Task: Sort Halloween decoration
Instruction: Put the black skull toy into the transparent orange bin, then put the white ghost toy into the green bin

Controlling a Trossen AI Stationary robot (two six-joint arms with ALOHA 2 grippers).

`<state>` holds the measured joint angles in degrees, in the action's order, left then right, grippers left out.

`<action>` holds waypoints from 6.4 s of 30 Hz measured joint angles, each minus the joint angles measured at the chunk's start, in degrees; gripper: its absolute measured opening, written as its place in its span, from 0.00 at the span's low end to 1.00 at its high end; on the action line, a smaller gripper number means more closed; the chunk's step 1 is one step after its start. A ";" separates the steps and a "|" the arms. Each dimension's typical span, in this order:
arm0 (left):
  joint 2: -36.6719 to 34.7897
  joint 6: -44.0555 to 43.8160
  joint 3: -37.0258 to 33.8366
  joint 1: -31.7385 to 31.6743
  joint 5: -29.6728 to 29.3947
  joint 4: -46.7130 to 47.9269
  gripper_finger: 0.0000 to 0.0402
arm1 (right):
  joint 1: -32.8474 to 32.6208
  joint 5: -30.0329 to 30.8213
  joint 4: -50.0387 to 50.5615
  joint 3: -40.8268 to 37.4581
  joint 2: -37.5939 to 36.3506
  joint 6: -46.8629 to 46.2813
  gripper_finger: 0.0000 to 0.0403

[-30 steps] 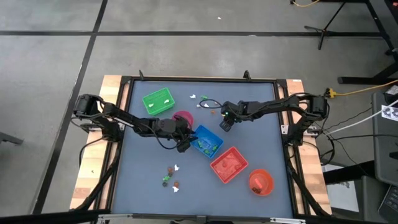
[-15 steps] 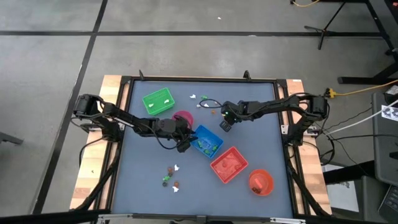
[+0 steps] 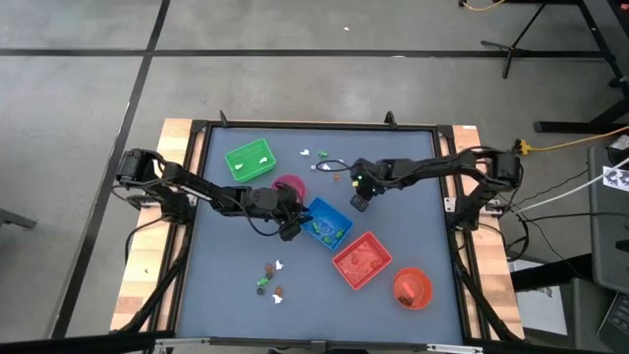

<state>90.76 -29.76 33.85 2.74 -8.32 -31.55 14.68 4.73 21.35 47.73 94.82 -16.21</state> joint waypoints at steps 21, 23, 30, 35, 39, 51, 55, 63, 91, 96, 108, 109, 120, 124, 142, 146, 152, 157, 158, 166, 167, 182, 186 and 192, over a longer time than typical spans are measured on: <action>0.00 0.38 -0.02 0.02 -1.70 -0.70 0.37 | -0.83 -34.39 12.21 -0.05 -14.93 -1.16 0.22; 0.00 0.40 -0.02 0.02 -1.70 -0.70 0.37 | -2.03 -37.37 12.25 -0.04 -15.85 -1.85 0.22; 0.00 0.42 -0.02 0.02 -1.70 -0.70 0.37 | -10.37 -41.40 12.48 -0.01 -18.01 -5.01 0.22; 0.00 0.44 -0.02 0.04 -1.70 -0.68 0.37 | -17.06 -41.37 12.82 0.01 -18.83 -6.03 0.22; 0.00 0.46 -0.02 0.09 -1.70 -0.68 0.37 | -22.21 -41.31 13.07 0.01 -18.84 -8.09 0.22; 0.00 0.46 -0.02 0.09 -1.70 -0.68 0.37 | -35.11 -41.22 13.22 0.01 -18.82 -16.91 0.22; 0.00 0.46 -0.02 0.09 -1.70 -0.68 0.37 | -38.43 -41.12 13.17 0.01 -18.82 -22.69 0.22; 0.00 0.46 -0.02 0.09 -1.70 -0.67 0.37 | -43.39 -41.16 13.19 0.01 -18.82 -26.16 0.22; 0.00 3.33 0.00 0.07 -1.59 -0.66 0.37 | -44.31 -36.75 13.45 0.04 -18.82 -25.56 0.53; -1.15 6.85 0.00 0.07 -0.69 -0.91 0.37 | -44.31 -29.74 13.13 0.04 -18.82 -25.45 0.53; -11.52 16.99 0.07 1.58 4.15 -0.28 0.37 | -44.31 -21.93 13.06 0.04 -18.82 -25.43 0.53; -12.26 17.74 0.07 1.86 4.19 -0.29 0.37 | -44.31 -21.38 13.00 0.04 -18.82 -25.44 0.53; -14.80 23.47 0.07 8.39 7.53 -0.11 0.37 | -44.31 -18.19 13.00 0.04 -18.82 -25.43 0.53; -14.78 23.98 0.07 12.88 9.49 0.85 0.37 | -44.31 -18.19 13.00 0.04 -18.82 -25.43 0.53; -9.52 23.85 0.02 26.65 -0.94 10.81 0.36 | -44.31 -18.19 12.98 0.04 -18.82 -25.44 0.53; -7.33 23.74 0.02 26.73 -1.36 12.60 0.36 | -44.31 -18.19 12.98 0.04 -18.82 -25.44 0.53; -4.87 23.74 -0.02 26.73 -1.42 15.27 0.36 | -44.31 -18.19 12.98 0.04 -18.82 -25.45 0.53; -4.83 23.89 -0.02 26.41 -1.81 20.80 0.36 | -44.31 -18.17 12.95 0.04 -18.82 -25.45 0.53; -4.83 23.91 -0.02 26.39 -1.91 21.23 0.36 | -44.31 -17.88 12.94 0.04 -18.82 -25.45 0.53; -4.79 23.92 -0.02 25.41 -1.97 22.52 0.36 | -44.31 -15.86 12.80 0.04 -18.82 -25.46 0.53; -4.79 23.93 -0.02 25.26 -1.97 22.57 0.36 | -44.31 -15.83 12.80 0.04 -18.82 -25.46 0.53; -1.09 23.94 0.00 23.78 0.92 21.48 0.36 | -44.31 -15.83 12.71 0.04 -18.80 -25.46 0.53; 0.02 23.94 0.00 23.74 0.94 21.22 0.36 | -44.30 -15.83 12.68 0.04 -18.80 -25.46 0.53; 2.69 23.94 0.00 23.74 1.38 20.54 0.36 | -44.31 -15.83 12.65 0.04 -18.80 -25.46 0.53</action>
<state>93.46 -5.82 33.85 26.48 -6.94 -11.01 -29.63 -11.09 34.00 47.77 76.03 -41.67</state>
